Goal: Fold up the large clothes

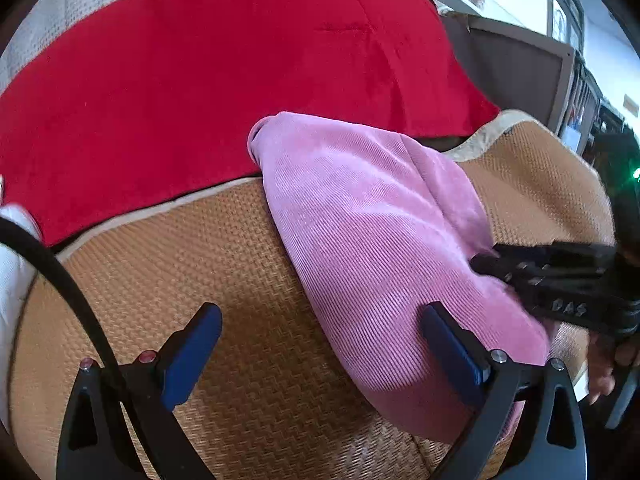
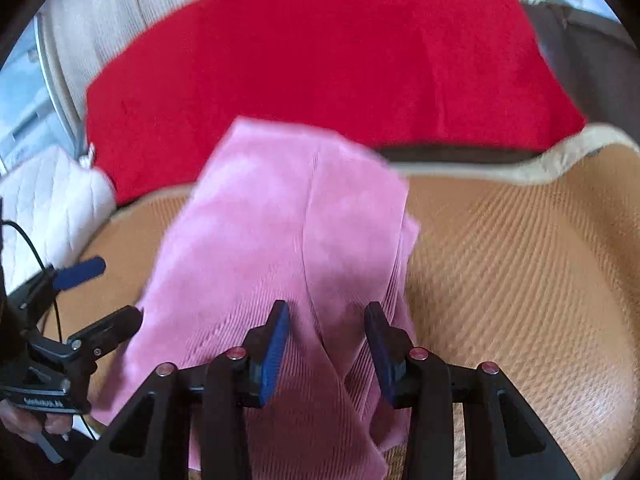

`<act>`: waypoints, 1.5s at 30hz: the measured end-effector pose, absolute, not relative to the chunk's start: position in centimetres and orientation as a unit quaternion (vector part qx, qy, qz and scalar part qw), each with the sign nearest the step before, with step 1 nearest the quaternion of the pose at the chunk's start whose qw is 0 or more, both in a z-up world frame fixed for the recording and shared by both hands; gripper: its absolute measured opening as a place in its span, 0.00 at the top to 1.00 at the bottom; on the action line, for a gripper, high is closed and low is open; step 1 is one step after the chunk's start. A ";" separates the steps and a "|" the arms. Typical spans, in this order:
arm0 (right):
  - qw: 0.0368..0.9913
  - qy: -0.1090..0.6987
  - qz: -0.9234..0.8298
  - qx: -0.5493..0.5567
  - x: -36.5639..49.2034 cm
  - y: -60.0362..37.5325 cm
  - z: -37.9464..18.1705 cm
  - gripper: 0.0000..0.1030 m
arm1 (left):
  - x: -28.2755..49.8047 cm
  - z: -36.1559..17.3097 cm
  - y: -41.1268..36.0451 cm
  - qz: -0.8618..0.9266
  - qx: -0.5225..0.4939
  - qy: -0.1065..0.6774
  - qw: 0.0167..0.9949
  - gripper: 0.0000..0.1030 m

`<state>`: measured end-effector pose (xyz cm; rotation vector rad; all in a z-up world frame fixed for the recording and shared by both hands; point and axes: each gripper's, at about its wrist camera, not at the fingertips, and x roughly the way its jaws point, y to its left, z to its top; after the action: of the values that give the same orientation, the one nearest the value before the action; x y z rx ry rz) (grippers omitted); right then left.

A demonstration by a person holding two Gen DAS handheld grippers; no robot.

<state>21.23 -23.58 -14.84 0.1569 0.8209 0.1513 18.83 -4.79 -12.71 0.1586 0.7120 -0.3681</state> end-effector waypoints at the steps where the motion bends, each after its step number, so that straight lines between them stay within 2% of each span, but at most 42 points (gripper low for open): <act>1: 0.911 0.398 0.073 0.078 21.2 -23.5 -14.9 0.58 | 19.0 -12.5 -4.7 -0.179 0.072 0.349 0.917 0.02; 7: 0.910 0.389 0.087 0.112 21.1 -25.2 -14.0 0.58 | 18.2 -11.8 -4.7 -0.169 0.078 0.333 0.924 0.02; 10: 0.912 0.381 0.081 0.129 20.9 -26.7 -13.4 0.46 | 18.5 -11.2 -4.2 -0.176 0.066 0.324 0.927 0.02; 13: 0.902 0.377 0.091 0.192 21.8 -28.9 -13.5 0.43 | 18.8 -10.8 -3.2 -0.205 0.020 0.330 0.921 0.02; 16: 0.883 0.377 0.109 0.257 21.8 -31.2 -14.0 0.35 | 19.6 -11.3 -2.5 -0.219 -0.008 0.347 0.912 0.02; 20: 0.863 0.388 0.132 0.296 22.5 -33.0 -15.3 0.31 | 20.8 -12.4 -2.2 -0.242 -0.038 0.383 0.891 0.02; 32: 0.785 0.431 0.205 0.395 24.8 -36.5 -19.6 0.27 | 23.2 -14.4 -2.4 -0.343 -0.137 0.443 0.817 0.02; 45: 0.746 0.463 0.279 0.389 27.3 -34.1 -20.9 0.24 | 25.0 -16.2 -3.5 -0.373 -0.173 0.482 0.774 0.02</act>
<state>27.29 -34.13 -20.91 0.8511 1.0133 0.6104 24.95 -3.53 -16.19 -0.3749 1.0429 -0.8067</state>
